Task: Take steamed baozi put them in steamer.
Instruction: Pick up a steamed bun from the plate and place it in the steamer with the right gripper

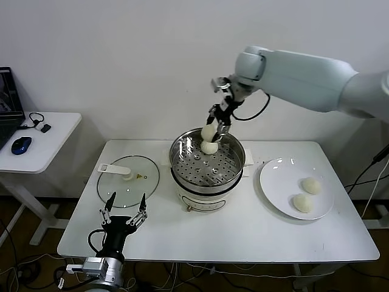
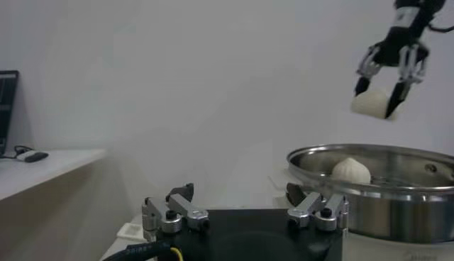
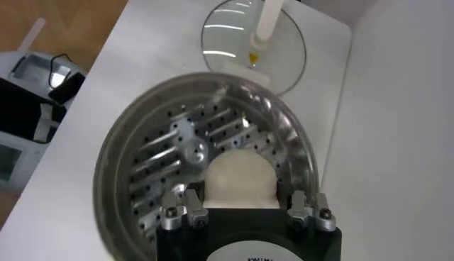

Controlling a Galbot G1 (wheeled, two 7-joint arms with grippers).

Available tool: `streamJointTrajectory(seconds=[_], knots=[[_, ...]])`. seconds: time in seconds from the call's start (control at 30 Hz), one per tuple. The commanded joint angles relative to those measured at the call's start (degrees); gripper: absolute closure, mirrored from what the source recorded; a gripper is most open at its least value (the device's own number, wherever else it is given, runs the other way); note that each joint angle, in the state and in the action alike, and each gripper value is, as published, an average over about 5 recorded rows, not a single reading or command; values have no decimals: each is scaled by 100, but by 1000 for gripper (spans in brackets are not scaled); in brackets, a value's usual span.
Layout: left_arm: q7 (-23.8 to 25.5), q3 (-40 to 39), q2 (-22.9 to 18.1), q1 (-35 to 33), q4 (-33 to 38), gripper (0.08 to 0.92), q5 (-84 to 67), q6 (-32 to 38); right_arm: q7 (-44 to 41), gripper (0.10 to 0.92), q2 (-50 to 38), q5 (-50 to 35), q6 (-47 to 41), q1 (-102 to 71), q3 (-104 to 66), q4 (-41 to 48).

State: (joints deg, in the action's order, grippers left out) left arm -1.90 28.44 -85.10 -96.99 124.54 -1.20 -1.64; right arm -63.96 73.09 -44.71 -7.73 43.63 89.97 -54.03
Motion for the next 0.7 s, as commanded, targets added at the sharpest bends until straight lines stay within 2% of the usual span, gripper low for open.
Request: streamJointTrajectory(seconds=[0.03, 0.7], knots=[[15, 52, 6, -28, 0, 177, -16, 3, 11, 372, 690, 236, -133, -726, -274, 463], [27, 75, 4, -42, -44, 177, -34, 7, 37, 372, 753, 869, -106, -1481, -648, 972]])
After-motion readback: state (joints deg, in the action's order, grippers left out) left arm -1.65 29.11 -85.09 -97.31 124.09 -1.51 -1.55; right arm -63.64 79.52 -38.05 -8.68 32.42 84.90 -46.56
